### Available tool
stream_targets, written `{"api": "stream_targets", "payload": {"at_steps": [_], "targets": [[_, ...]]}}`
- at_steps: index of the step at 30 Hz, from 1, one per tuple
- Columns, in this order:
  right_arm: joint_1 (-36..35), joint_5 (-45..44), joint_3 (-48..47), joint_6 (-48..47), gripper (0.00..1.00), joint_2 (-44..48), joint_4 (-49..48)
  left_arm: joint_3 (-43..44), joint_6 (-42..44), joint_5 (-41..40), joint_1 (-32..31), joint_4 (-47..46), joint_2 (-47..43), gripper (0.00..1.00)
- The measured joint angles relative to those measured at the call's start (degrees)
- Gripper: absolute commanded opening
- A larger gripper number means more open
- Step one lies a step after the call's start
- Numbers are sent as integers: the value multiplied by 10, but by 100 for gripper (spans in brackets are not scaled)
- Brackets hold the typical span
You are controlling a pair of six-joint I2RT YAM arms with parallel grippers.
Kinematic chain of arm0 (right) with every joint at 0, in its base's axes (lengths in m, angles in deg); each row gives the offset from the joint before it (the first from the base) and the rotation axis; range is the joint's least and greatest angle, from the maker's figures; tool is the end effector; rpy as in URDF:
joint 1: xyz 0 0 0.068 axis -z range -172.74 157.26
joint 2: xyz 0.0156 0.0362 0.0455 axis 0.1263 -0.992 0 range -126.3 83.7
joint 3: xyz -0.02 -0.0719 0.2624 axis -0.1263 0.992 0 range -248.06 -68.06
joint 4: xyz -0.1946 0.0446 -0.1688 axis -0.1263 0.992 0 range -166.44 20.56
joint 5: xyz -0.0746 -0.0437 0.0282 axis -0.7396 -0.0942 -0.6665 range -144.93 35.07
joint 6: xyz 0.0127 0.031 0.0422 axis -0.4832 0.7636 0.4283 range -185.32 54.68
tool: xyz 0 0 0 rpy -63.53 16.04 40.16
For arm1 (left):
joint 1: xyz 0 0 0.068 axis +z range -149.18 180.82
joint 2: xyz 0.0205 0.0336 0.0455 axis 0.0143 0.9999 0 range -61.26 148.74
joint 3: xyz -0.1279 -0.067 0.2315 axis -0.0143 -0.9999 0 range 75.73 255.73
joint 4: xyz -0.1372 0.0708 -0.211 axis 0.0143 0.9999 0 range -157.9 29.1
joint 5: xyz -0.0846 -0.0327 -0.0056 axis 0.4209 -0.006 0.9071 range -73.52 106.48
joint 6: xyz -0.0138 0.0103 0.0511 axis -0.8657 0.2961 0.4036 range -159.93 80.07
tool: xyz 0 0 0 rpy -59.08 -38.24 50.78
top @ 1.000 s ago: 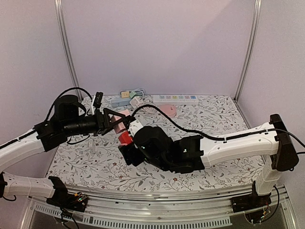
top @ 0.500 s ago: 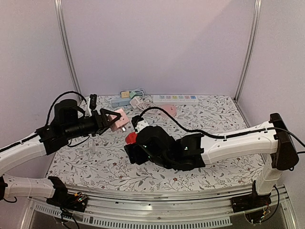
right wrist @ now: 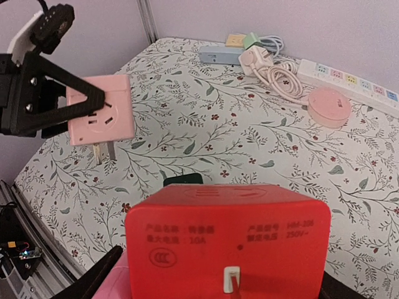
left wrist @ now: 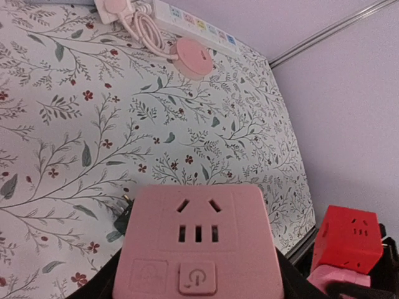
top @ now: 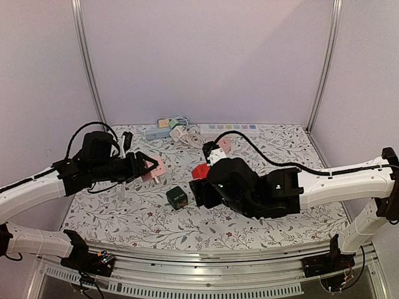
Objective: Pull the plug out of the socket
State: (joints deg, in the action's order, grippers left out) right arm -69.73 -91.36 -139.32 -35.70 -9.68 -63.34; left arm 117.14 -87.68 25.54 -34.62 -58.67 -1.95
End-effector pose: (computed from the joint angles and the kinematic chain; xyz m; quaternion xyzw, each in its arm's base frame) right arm 0.1037 0.3549 0.2812 -0.2070 0.8302 0.1845 0.4836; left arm 0.1874 -0.1403 0.2726 -0.0502 0.8501 -0.3955 0.3441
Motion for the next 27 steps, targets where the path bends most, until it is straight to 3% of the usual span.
{"api": "stream_targets", "payload": {"at_steps": [7,14,27], "targets": [[40,-32,46,22,49,100,54,-1,44,-49,-7,149,19,0],[105,-5,46,16,49,83,108,-1,44,-88,-40,237,7,0],[111,38,68,-4,50,72,118,7,20,-117,-47,329,50,6]]}}
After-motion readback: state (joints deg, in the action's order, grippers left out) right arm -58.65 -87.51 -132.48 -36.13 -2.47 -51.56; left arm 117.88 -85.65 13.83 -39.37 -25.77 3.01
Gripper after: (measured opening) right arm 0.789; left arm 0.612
